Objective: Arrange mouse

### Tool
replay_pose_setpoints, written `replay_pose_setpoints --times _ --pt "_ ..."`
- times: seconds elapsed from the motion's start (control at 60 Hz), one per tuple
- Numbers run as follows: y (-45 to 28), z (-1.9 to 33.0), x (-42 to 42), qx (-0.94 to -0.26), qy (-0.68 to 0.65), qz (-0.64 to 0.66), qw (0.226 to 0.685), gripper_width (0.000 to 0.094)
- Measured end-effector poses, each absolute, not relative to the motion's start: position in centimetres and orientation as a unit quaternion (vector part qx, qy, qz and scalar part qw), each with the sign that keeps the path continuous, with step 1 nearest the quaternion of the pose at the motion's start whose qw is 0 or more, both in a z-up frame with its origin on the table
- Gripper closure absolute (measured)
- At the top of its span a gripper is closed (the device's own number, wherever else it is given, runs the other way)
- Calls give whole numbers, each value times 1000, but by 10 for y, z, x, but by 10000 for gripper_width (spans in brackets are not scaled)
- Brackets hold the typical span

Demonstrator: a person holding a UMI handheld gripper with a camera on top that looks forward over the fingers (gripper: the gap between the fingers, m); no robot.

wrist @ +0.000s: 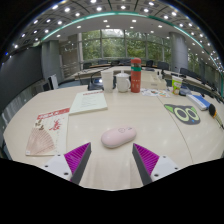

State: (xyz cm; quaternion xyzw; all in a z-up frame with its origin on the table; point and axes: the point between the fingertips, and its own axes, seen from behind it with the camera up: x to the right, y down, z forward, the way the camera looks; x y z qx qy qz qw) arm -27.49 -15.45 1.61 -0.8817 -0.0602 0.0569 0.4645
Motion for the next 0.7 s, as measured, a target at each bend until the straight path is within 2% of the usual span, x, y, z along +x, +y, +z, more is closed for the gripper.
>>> replay_pose_setpoints --times 0.15,0.417,0.467,0.6,0.7 --pt "-120 -6 -289 -890 -61 54 448 86" --pt "-69 -7 -301 -892 -59 49 446 107" --pt "-62 -10 -302 -893 -62 45 444 152" --pt "-48 -13 -296 -895 -68 16 440 416" --pt "-46 -13 -297 -898 -74 20 433 482"
